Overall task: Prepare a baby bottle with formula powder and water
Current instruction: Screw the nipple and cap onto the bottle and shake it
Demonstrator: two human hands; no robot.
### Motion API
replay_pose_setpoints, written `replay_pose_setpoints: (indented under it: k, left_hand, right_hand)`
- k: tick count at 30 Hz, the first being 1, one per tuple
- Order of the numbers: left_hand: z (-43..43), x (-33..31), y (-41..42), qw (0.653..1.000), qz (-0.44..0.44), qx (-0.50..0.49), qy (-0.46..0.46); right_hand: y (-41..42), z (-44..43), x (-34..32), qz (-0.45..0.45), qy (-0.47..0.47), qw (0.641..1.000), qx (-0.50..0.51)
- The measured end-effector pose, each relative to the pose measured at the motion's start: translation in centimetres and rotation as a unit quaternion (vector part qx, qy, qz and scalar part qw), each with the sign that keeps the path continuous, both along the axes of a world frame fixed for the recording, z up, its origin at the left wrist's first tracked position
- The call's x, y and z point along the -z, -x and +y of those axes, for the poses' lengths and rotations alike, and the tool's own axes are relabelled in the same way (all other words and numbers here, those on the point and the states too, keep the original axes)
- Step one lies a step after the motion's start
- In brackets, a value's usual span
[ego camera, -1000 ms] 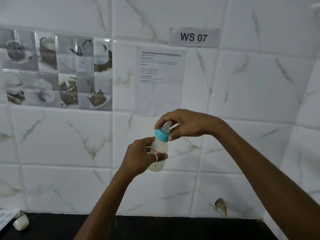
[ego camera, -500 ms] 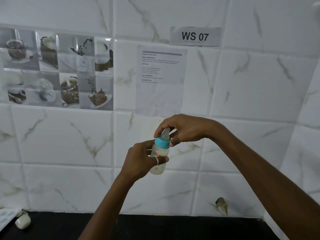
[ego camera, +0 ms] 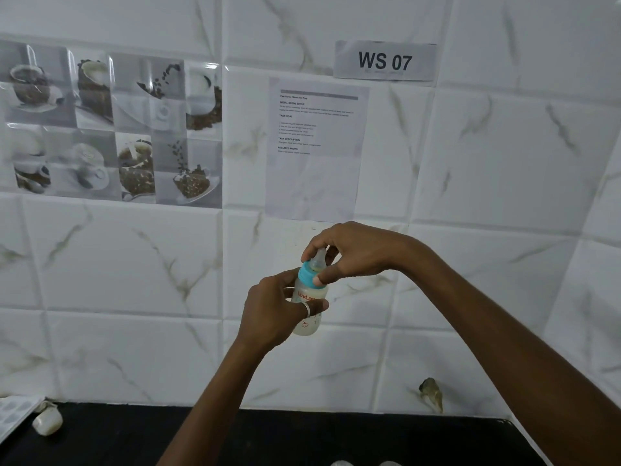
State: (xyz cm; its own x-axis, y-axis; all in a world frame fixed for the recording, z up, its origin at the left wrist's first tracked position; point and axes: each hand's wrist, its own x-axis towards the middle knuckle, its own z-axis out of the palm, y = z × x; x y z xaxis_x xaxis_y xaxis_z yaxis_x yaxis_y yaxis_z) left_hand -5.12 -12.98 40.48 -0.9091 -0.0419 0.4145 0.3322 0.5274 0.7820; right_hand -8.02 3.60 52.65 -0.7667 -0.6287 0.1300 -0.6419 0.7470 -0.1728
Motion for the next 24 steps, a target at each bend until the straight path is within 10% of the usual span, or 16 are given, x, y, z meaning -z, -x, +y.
replay_pose_setpoints:
  k: [24]
  left_hand:
    - [0.2,1.4,0.3,1.0,-0.004,-0.014,0.021]
  right_hand:
    - [0.4,-0.1,0.3,-0.056,-0.021,0.998,-0.025]
